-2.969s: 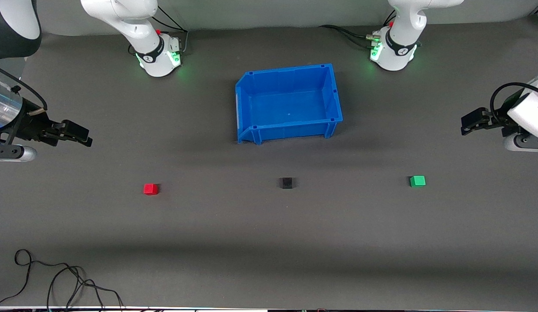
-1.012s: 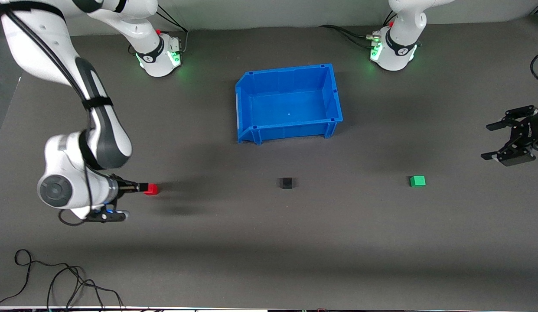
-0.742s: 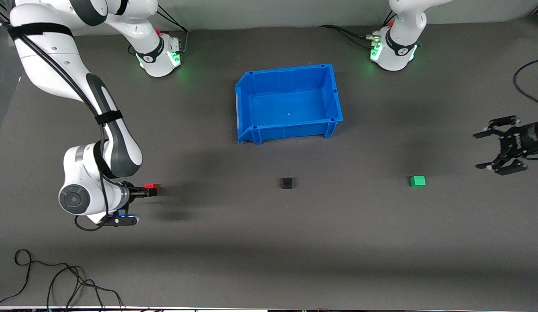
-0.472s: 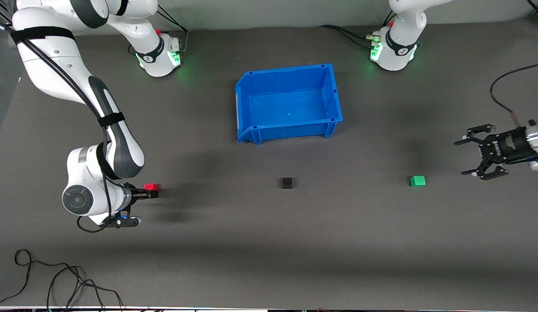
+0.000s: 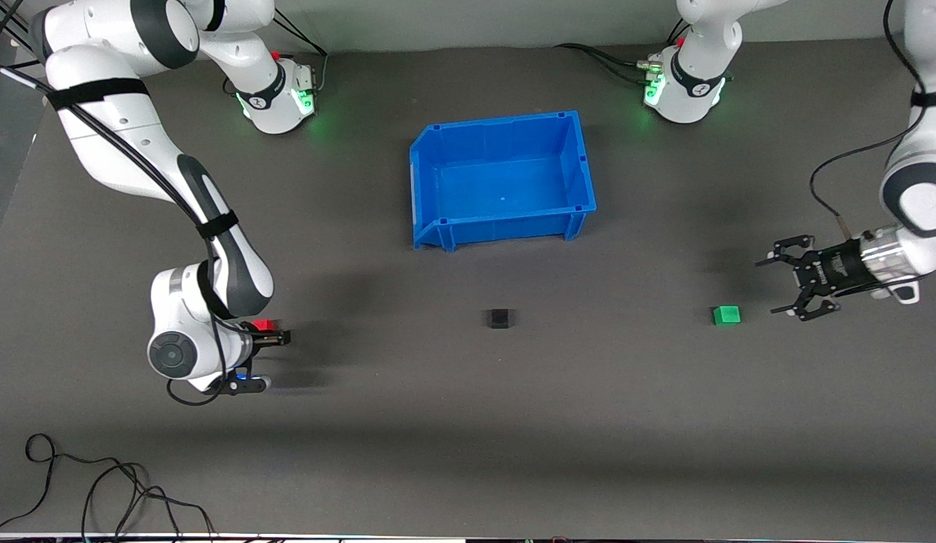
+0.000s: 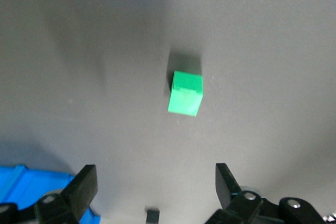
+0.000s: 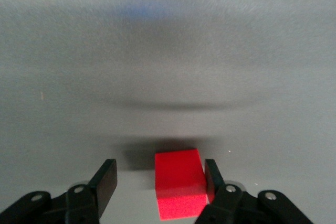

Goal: Attach green and red cubes to black cube
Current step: 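Close the right gripper on the red cube while the left gripper grasps green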

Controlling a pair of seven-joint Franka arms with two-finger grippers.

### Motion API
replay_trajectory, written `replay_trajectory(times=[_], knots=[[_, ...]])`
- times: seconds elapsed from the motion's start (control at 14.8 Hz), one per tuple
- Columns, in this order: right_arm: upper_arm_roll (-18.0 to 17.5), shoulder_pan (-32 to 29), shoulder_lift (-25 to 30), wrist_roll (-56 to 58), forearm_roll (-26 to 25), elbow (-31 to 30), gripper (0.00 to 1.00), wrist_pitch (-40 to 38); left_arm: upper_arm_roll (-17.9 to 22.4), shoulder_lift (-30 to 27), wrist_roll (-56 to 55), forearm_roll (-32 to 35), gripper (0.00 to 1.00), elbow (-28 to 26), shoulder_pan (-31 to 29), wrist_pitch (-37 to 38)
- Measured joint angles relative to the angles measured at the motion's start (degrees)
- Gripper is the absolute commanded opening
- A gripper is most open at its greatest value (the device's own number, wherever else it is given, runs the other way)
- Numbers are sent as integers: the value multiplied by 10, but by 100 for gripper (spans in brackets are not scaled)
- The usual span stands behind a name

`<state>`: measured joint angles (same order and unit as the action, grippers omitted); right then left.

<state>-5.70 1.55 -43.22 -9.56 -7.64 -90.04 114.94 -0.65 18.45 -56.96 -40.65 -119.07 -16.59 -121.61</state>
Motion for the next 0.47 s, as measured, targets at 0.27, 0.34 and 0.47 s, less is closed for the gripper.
replay_trajectory(times=[0.27, 0.34, 0.47], knots=[[0, 1, -1, 0, 0, 0, 73, 0, -1, 34, 107, -47, 100, -19, 0, -29], [0, 1, -1, 0, 0, 0, 73, 0, 0, 42, 124, -54, 100, -21, -1, -38], [1, 1, -1, 0, -1, 0, 68, 0, 0, 60, 145, -63, 100, -21, 0, -61]])
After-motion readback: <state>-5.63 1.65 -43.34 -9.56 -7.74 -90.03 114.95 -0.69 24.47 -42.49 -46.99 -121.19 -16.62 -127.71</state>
